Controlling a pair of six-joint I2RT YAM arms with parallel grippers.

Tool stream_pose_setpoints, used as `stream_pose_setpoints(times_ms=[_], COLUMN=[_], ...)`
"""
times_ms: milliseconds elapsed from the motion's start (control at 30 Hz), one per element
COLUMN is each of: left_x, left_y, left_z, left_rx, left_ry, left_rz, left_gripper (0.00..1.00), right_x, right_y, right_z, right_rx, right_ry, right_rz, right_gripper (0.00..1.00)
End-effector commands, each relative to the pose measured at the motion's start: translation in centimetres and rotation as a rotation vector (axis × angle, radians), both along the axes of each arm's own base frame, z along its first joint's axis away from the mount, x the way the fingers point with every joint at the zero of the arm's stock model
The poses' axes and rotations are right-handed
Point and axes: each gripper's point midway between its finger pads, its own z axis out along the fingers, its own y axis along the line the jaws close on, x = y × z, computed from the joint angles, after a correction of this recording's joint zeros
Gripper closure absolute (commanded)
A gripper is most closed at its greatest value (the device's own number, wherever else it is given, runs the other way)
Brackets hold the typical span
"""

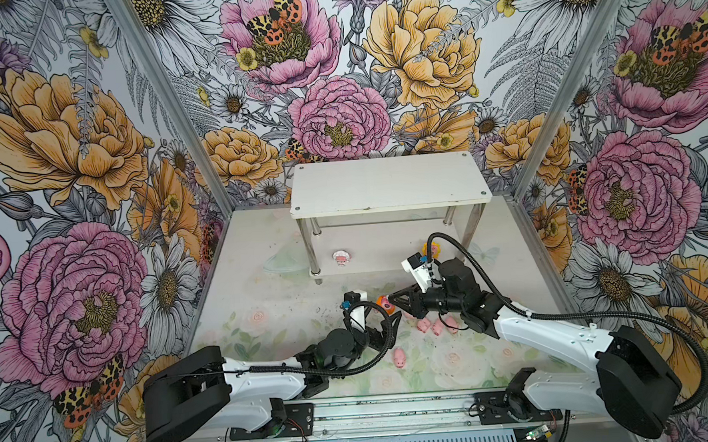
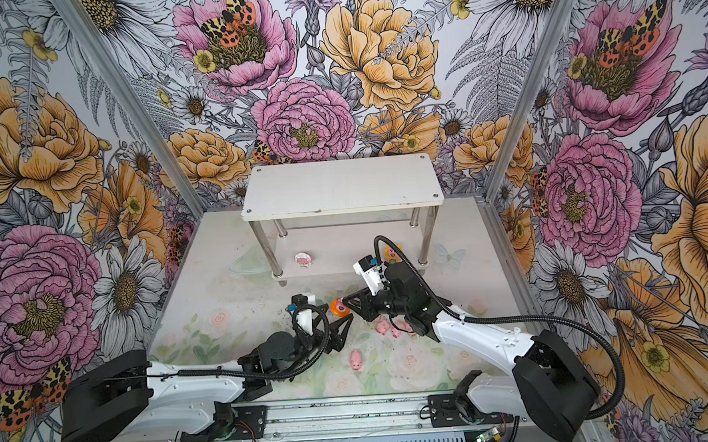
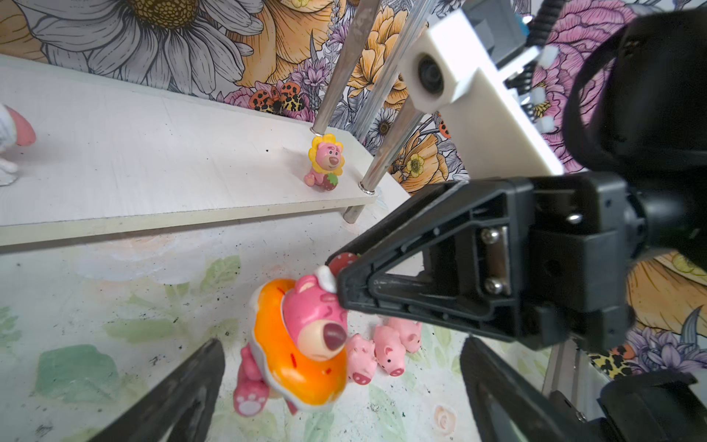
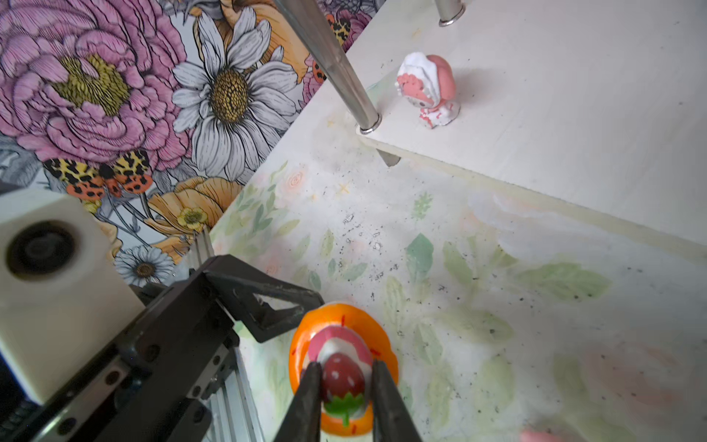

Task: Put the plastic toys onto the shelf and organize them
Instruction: 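Carry the donut bear back toward the shelf with the right gripper while the left withdraws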

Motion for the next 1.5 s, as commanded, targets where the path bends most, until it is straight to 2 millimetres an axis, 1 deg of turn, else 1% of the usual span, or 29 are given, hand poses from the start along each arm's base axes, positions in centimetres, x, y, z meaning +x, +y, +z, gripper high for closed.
stream_pose_setpoints(times_ms=[0,200,433,533,600,700,867,933,1067,1267,1367,1467], left_x=[0.2,-0.1,-1.1,-1.6,-1.9,-2.0,-1.8,-1.6,-1.3,-1.1,-1.1,-1.1], left_y=[1.8,6.5,11.8,13.3,13.9,14.3,13.9,13.7,13.4,13.5,13.7,14.0], left_z=[0.6,0.4,0.8,0.8,0.9,0.6,0.2,0.1,-0.2,-0.4,-0.5,-0.4], left_rx=[-0.036,-0.016,-0.052,-0.073,-0.084,-0.083,-0.073,-0.063,-0.041,-0.046,-0.052,-0.055], left_ry=[0.008,0.022,0.021,0.018,0.017,0.024,0.031,0.031,0.041,0.049,0.052,0.052], left_rz=[0.045,0.147,0.232,0.248,0.252,0.256,0.260,0.261,0.262,0.271,0.276,0.282], left_gripper=[0.01,0.01,0.01,0.01,0.01,0.01,0.01,0.01,0.01,0.01,0.01,0.01], right_x=[1.5,3.6,7.7,9.0,9.7,10.3,11.1,11.4,12.3,13.6,14.1,14.5], right_y=[0.1,0.7,0.9,0.7,0.3,-0.3,-1.4,-1.4,-1.1,-0.5,-0.4,-0.5], right_z=[0.7,0.8,0.9,0.8,0.8,0.8,0.5,0.4,-0.6,-2.0,-2.4,-2.2], right_rx=[-0.090,-0.228,-0.437,-0.523,-0.580,-0.655,-0.779,-0.807,-0.852,-0.876,-0.888,-0.894], right_ry=[-0.163,-0.336,-0.441,-0.476,-0.488,-0.499,-0.489,-0.485,-0.460,-0.442,-0.443,-0.448], right_rz=[0.028,0.114,0.141,0.147,0.147,0.151,0.173,0.191,0.218,0.233,0.234,0.224], right_gripper=[1.00,1.00,1.00,1.00,1.00,1.00,1.00,1.00,1.00,1.00,1.00,1.00])
